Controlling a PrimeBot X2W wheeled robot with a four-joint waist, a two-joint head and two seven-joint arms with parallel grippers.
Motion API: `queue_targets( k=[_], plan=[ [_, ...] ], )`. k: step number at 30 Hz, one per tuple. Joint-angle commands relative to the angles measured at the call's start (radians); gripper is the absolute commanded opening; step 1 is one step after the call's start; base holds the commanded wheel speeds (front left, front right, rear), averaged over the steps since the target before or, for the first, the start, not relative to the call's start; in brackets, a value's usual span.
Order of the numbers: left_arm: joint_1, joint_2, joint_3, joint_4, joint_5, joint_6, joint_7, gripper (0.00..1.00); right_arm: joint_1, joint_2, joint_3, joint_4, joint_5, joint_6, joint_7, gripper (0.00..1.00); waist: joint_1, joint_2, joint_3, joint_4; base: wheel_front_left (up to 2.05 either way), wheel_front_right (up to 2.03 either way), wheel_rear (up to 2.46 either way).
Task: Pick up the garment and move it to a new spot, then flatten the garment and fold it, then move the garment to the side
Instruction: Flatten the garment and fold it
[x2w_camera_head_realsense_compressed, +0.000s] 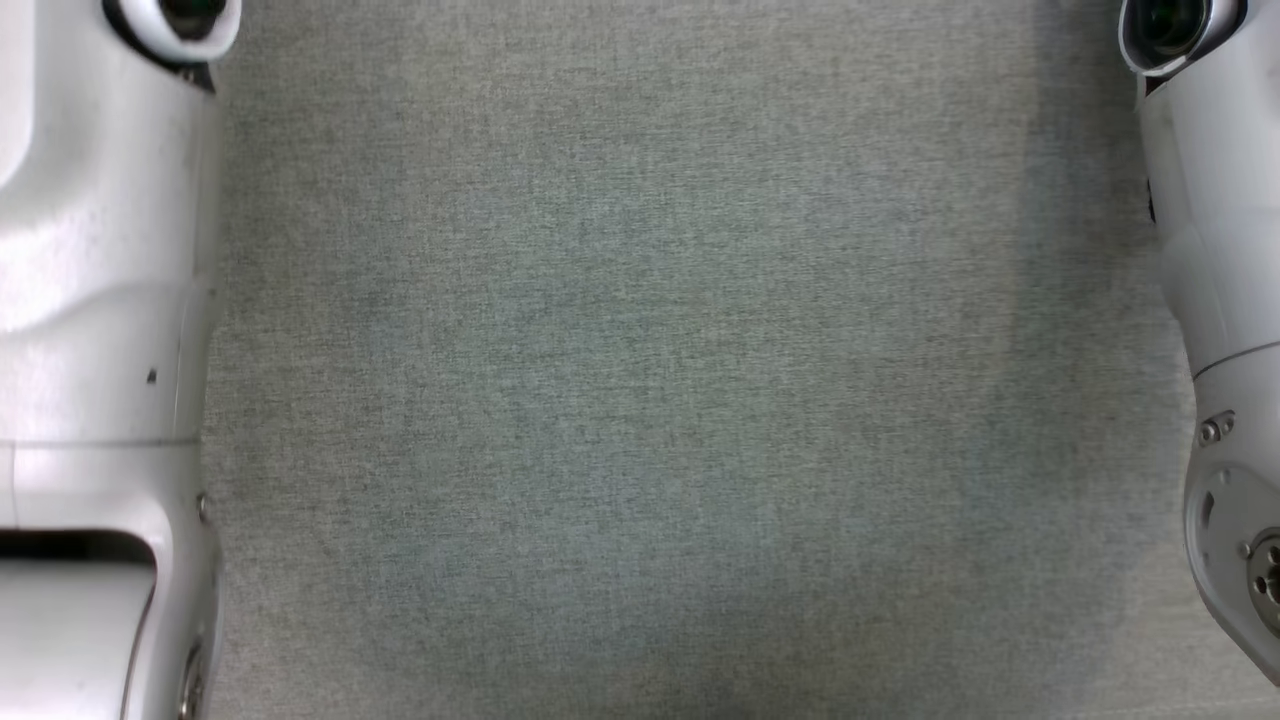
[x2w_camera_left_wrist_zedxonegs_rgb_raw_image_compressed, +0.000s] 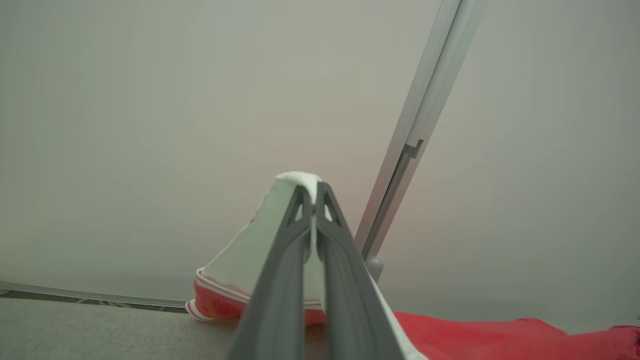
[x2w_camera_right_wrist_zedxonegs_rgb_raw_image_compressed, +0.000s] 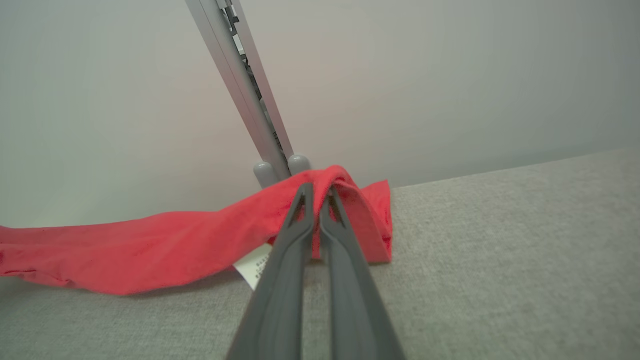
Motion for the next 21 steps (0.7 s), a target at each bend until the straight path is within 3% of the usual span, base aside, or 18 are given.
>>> queue_targets(
  k=[1,12,21],
  plan=[
    [0.040,0.011,0.016,-0.038,-0.009,-0.007,-0.005,0.00,0.027,-0.014,0.016,-0.004,0.024,0.000,-0.008,0.00,-0.0001,-0.0004,-0.010,-0.009,0.00,0.00,0.00],
    [0.350,0.015,0.082,-0.246,-0.061,-0.024,-0.006,0.00,0.194,-0.034,0.133,-0.115,0.201,0.000,-0.013,0.00,-0.0001,-0.0004,-0.121,-0.031,0.00,0.00,0.00],
    [0.747,-0.011,0.105,-0.449,-0.106,-0.030,-0.006,0.00,0.518,-0.070,0.203,-0.309,0.327,0.000,-0.013,0.00,-0.0001,-0.0004,-0.321,-0.025,0.00,0.00,0.00]
  ],
)
